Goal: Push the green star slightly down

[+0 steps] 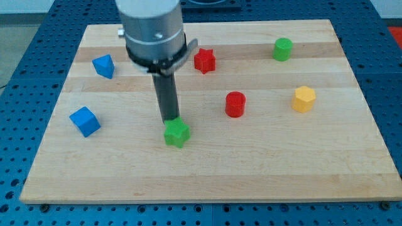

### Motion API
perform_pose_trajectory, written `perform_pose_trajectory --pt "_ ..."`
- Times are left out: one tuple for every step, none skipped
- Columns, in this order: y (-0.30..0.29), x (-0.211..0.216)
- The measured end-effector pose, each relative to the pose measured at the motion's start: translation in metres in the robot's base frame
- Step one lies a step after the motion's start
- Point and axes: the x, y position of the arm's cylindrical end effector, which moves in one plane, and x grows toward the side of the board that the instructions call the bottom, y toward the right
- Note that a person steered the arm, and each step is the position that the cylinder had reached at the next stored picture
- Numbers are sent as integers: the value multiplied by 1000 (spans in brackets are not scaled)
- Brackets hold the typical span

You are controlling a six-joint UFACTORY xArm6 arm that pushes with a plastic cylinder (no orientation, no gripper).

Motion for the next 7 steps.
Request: perform_pose_trajectory --pt "0 1" --pt "-18 -33" --pt "-55 -16" --pt "-58 22" --pt "-33 36" --pt "-24 35" --pt "-24 1"
